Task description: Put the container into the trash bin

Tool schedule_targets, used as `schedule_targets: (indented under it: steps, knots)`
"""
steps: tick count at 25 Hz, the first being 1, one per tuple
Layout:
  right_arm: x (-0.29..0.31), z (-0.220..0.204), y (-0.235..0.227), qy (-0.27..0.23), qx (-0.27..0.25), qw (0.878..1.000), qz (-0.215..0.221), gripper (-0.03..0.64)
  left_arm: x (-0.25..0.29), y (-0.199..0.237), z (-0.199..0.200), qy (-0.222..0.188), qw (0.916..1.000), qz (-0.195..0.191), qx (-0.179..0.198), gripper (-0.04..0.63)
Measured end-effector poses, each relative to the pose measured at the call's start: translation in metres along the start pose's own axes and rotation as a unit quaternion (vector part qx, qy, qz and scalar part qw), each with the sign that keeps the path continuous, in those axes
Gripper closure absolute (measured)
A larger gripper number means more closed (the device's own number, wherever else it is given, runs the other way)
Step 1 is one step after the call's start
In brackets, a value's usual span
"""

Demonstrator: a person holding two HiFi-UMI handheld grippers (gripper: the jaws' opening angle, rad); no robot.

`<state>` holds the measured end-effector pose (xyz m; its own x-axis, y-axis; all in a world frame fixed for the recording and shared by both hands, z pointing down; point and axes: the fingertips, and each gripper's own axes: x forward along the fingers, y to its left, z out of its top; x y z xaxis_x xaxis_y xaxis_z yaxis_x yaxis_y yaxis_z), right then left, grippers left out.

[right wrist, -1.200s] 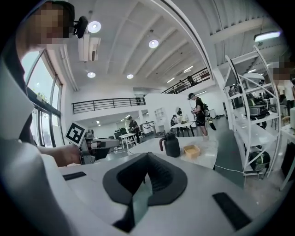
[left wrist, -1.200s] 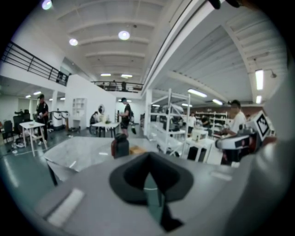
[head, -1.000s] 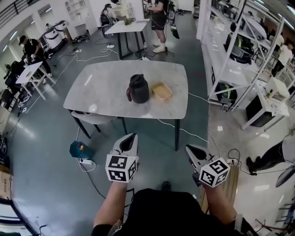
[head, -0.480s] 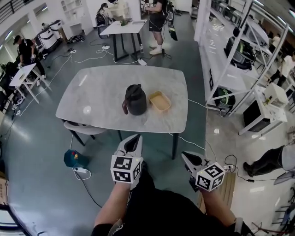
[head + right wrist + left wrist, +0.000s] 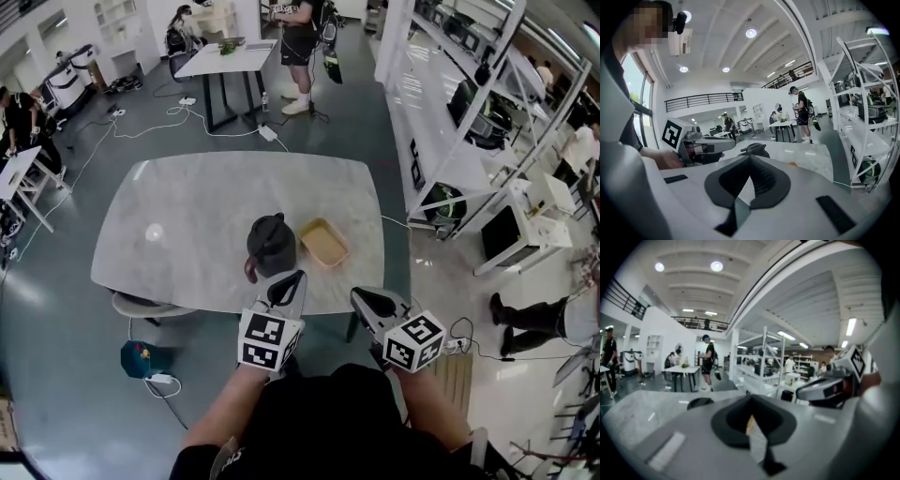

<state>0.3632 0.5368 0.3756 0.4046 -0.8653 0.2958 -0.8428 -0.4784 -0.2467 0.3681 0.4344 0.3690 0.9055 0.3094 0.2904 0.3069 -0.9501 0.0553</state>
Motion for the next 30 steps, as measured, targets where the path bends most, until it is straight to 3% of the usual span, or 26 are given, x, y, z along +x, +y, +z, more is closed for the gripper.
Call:
schedule_targets:
  steps: [5, 10, 18, 30]
  knots:
    - [0.02, 0.002, -0.027, 0.016, 0.014, 1.0, 0.013, 0.623, 0.046, -0.001, 0.009, 0.012, 0.9995, -0.028, -0.009, 0.586]
    - [0.015, 0.007, -0.071, 0.016, 0.036, 0.999, -0.009, 0.623, 0.08, -0.003, -0.007, 0.055, 0.9965, -0.055, -0.031, 0.584]
    - [0.001, -0.012, -0.103, 0.025, 0.072, 0.997, -0.023, 0.623, 0.124, -0.005, -0.025, 0.106, 0.9924, -0.062, -0.004, 0.56]
    - [-0.019, -0.046, -0.128, 0.044, 0.11, 0.992, -0.048, 0.623, 0.182, -0.023, -0.083, 0.189, 0.9766, -0.09, 0.048, 0.492]
